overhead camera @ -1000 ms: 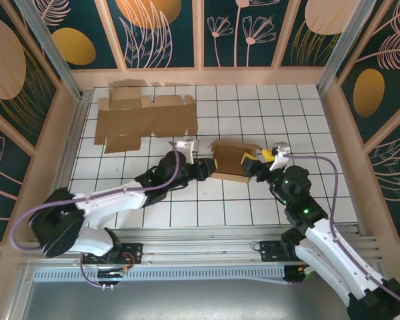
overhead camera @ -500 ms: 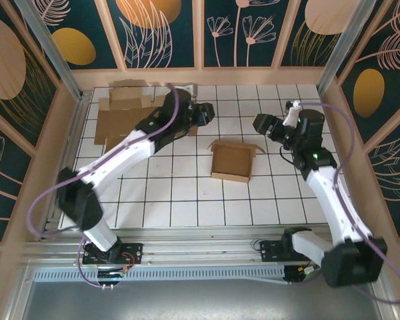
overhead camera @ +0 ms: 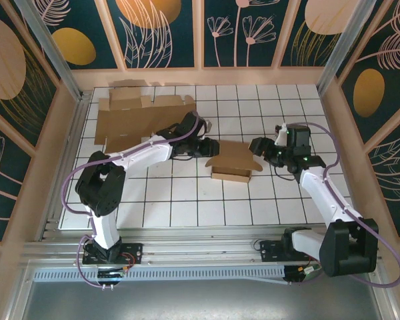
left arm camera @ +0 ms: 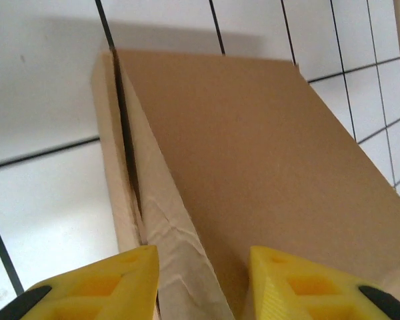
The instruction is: Fold the paper box
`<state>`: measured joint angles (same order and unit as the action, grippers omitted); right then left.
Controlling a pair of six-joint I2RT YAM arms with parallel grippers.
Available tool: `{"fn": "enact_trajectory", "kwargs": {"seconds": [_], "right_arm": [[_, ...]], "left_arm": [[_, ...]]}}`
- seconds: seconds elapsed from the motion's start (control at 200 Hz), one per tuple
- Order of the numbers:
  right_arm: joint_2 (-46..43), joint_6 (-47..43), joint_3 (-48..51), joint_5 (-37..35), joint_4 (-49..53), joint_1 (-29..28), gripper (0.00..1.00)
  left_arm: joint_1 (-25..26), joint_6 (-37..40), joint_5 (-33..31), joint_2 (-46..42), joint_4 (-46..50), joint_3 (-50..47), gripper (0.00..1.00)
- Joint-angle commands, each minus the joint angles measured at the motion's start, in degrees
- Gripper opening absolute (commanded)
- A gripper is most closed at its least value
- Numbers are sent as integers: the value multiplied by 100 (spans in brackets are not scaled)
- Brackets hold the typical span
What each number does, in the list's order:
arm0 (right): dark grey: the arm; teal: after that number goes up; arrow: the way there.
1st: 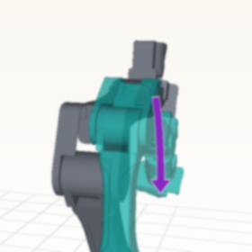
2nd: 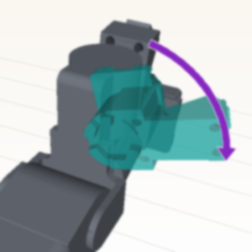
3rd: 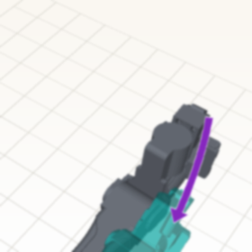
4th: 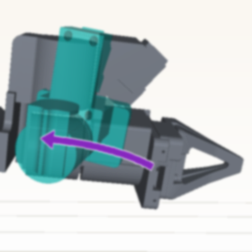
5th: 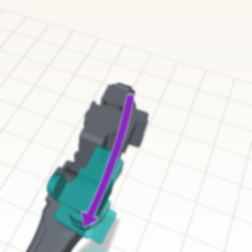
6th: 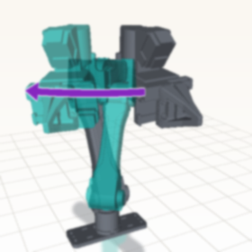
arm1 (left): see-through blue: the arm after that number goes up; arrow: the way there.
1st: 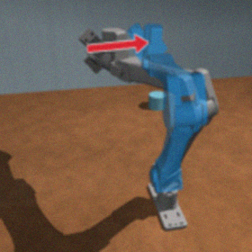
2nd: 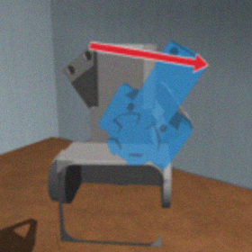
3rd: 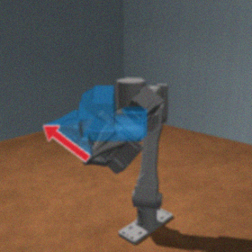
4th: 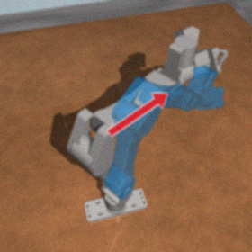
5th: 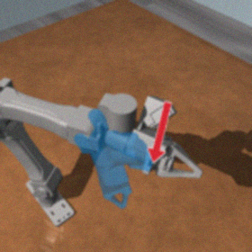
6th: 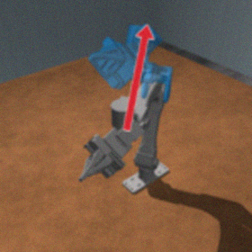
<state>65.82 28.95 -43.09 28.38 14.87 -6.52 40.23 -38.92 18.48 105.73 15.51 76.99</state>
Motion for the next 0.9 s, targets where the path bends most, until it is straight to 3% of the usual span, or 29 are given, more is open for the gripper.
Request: {"fn": "enact_trajectory", "kwargs": {"seconds": [0.0,0.11,0.24,0.44,0.746,0.896], "right_arm": [[-135,322,229,-48,-289,-36,62],[-98,480,296,1,-360,-83,68],[56,614,336,-68,-315,-120,69],[247,708,432,-156,-392,-296,61],[371,807,470,-455,-498,-591,53],[370,814,468,-552,-516,-621,52]], "left_arm": [[-7,-466,515,-324,-708,-396,39],[-6,-704,739,-416,-1116,-631,39],[-6,-896,900,-382,-1354,-729,39],[-7,-618,308,-238,-796,-672,40],[1,-1027,1035,-106,-1528,-957,37],[20,-854,709,-118,-1133,-935,36]]}}
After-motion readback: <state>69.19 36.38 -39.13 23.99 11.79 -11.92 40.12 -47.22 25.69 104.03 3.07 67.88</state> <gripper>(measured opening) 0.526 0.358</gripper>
